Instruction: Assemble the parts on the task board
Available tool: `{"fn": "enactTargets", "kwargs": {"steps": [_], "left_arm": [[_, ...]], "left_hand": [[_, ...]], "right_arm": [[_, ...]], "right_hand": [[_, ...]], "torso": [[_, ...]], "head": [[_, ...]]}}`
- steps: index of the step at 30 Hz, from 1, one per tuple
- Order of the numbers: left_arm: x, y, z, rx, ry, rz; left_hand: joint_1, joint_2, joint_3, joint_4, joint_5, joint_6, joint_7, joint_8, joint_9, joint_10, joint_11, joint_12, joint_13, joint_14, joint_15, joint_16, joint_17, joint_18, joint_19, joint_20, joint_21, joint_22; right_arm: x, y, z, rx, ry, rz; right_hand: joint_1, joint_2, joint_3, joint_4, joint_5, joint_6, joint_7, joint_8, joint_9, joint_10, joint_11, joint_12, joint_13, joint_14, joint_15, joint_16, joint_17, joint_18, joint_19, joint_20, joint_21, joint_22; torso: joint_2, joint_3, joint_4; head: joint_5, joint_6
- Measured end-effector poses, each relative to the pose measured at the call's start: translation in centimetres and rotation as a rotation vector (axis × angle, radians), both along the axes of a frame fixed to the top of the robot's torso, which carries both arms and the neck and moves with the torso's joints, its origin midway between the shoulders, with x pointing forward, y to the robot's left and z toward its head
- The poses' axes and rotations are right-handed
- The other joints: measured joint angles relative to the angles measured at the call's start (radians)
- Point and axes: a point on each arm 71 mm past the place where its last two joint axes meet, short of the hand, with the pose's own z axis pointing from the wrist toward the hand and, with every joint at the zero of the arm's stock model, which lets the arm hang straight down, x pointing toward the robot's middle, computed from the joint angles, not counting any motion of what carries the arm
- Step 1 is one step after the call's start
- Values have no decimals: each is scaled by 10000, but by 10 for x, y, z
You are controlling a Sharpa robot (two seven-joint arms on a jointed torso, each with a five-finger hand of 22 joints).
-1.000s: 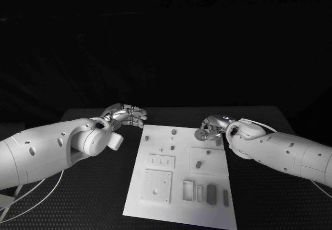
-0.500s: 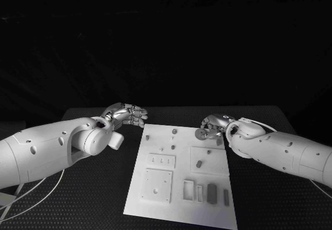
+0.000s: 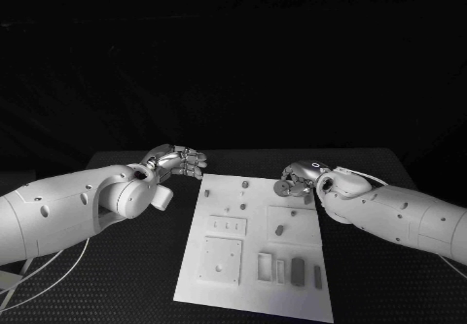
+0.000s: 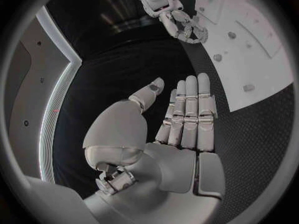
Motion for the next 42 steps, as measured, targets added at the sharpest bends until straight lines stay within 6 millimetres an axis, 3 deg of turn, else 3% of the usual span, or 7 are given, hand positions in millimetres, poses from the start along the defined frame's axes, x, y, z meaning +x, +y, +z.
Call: {"fn": "enactTargets", "kwargs": {"steps": [5,8,9,10,14,34,42], "left_arm": [[0,0,0,11,-5,1],[0,1,0,18,-7,6],[0,1,0,19,-8,8],[0,1,0,20,-8,7],[0,1,0,25,-10,9],[-1,3,0,35,-7,26],[-1,3,0,39,-6,41]], "left_hand": [[0,0,0,0,0,0,0,0,0,0,0,0,0,0,0,0,11,-4,0,0,0,-1],[0,0,0,0,0,0,0,0,0,0,0,0,-1,21,21,0,11,-6,0,0,0,2],[0,0,0,0,0,0,0,0,0,0,0,0,-1,36,36,0,10,-7,0,0,0,8],[0,0,0,0,0,0,0,0,0,0,0,0,-1,36,36,-34,15,-8,0,0,0,8],[0,0,0,0,0,0,0,0,1,0,0,0,-1,36,36,-38,19,-12,0,0,0,8],[0,0,0,0,0,0,0,0,-7,0,0,-37,6,35,36,-38,40,-74,0,0,0,15],[0,0,0,0,0,0,0,-4,-7,0,0,-37,14,35,35,-38,48,-77,0,0,0,14]], "right_arm": [[-1,1,-1,-112,-86,66],[-1,2,0,-138,-146,112],[-2,2,0,-135,-167,146],[-2,3,-1,-138,-185,176],[-3,3,-1,-158,-283,204],[-11,4,-1,-112,-551,316],[-17,29,21,-186,-976,979]], "right_hand": [[20,20,77,-99,-38,1,-1,3,-2,23,-119,0,-36,-4,-98,0,-10,1,-2,2,0,0],[74,223,54,-140,-64,9,-9,5,-5,51,-208,0,-63,11,-186,0,-19,1,-1,2,0,-1],[103,342,84,-171,-26,71,-71,302,220,76,-250,1,-76,30,-234,0,-34,0,0,3,0,-1],[159,436,95,-182,-19,75,-75,408,283,65,-262,0,-83,19,-246,-1,-41,0,0,4,0,-1],[55,559,68,-209,-18,75,-75,542,284,127,-375,0,-109,41,-361,-1,-54,1,1,4,0,-1],[45,752,78,-279,-27,108,-108,542,283,257,-530,0,-164,120,-437,40,4,2,61,-20,0,-1],[60,764,51,-306,-29,187,-187,546,284,293,-565,0,-179,175,-485,40,32,5,96,-22,0,-2]], "torso": [[-6,5,5],[-9,6,5],[-10,7,5],[-11,7,5],[-12,7,5],[-7,8,1],[-13,0,-9]], "head": [[-21,-10],[-34,-14],[-35,-20],[-41,-20],[-50,-12],[-104,22],[-128,78]]}}
